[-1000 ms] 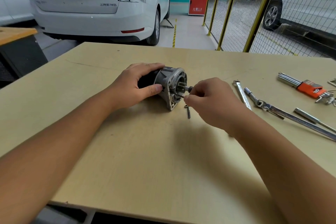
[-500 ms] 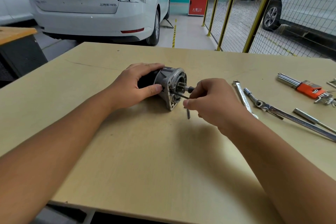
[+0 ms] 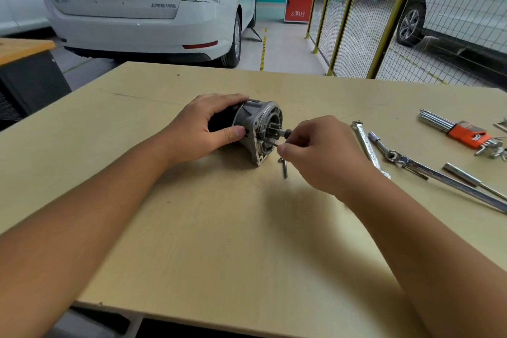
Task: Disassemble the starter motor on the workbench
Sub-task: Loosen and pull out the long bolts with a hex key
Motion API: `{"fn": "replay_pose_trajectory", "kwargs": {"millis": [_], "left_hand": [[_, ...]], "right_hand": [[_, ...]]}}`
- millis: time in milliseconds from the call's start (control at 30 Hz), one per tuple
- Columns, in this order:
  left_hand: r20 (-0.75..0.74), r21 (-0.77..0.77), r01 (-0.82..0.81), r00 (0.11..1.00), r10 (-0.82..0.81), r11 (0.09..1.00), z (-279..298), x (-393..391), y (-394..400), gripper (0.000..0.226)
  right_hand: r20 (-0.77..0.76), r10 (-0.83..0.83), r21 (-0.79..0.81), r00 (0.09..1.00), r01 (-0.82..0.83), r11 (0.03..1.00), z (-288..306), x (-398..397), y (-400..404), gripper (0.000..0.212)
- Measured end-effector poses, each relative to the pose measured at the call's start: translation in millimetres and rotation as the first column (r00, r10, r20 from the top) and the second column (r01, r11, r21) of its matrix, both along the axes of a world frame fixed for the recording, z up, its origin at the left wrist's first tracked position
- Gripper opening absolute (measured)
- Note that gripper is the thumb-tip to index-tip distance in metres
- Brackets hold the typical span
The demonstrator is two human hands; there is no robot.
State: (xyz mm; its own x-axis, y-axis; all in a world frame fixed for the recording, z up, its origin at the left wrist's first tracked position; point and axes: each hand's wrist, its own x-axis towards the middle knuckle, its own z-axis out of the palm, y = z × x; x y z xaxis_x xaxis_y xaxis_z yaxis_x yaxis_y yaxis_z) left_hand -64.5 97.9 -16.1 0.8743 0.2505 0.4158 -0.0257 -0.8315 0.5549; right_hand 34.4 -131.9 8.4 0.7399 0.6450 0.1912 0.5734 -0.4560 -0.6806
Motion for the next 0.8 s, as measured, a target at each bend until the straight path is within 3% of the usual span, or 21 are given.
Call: {"fn": "replay_pose_trajectory", "kwargs": {"millis": [133, 300, 567, 667, 800], "left_hand": [[-0.002, 0.000, 0.002, 1.000, -0.002, 1.000, 0, 0, 1, 0.065], [0.004, 0.001, 0.000, 1.000, 0.000, 1.000, 0, 0, 0, 0.065], [-0.009, -0.009, 0.034, 0.999, -0.035, 0.999, -1, -1, 7, 0.058], [0.028, -0.086, 0.098, 0.995, -0.096, 0.991, -3, -4, 13, 0.048], [0.043, -0.048, 0.078, 0.996, -0.076, 0.996, -3, -6, 18, 0.048]], "right_hand": [[0.025, -0.068, 0.006, 0.997, 0.068, 0.998, 1, 1, -2, 0.016], [-0.144, -0.064, 0.065, 0.988, 0.074, 0.995, 0, 1, -1, 0.016], [-0.242, -0.022, 0.112, 0.970, 0.051, 0.992, 0, 4, 2, 0.023], [-0.200, -0.003, 0.051, 0.980, 0.013, 0.999, -1, 2, 3, 0.028], [-0.078, -0.017, 0.019, 0.997, 0.019, 1.000, -4, 3, 3, 0.033]]}}
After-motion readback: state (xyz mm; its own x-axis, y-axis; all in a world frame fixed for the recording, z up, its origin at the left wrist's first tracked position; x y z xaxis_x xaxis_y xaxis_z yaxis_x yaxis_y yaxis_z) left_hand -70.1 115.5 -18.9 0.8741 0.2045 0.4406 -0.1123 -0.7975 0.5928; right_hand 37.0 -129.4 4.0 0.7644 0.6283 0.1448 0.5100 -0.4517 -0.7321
